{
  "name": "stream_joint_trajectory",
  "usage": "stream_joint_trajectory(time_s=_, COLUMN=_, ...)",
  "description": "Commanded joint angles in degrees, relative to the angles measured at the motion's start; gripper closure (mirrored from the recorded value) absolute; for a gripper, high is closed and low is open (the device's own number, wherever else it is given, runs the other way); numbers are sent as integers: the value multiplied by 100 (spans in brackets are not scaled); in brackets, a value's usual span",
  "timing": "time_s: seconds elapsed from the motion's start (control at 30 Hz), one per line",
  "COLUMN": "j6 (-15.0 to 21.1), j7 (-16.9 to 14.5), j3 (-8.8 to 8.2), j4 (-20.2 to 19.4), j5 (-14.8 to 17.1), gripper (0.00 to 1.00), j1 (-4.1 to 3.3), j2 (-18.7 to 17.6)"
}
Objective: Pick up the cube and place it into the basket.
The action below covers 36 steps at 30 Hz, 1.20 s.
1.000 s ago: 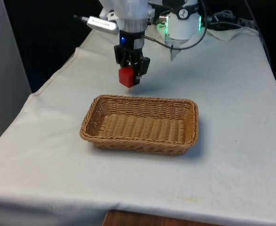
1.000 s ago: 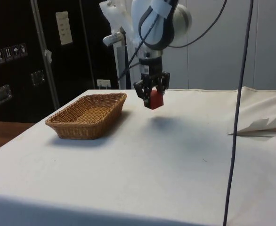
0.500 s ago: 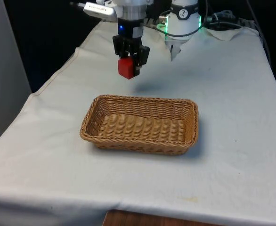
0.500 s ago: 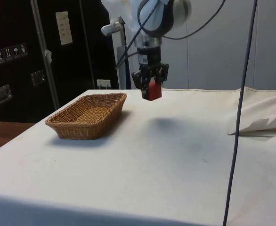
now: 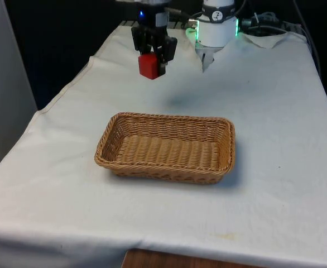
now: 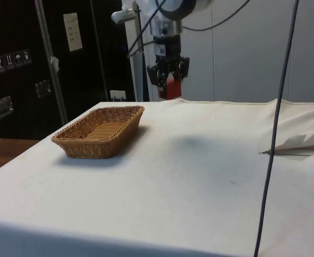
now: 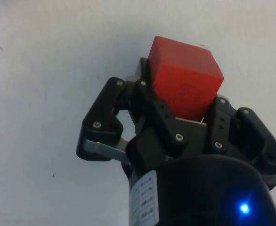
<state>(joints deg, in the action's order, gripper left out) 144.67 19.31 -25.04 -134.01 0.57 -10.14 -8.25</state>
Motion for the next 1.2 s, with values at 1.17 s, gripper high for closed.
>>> stream_joint_trajectory(time_s=1.17, j6=-1392, j7=6, j3=-29, j4=521, j5=-258, gripper=99, j1=6, j2=831)
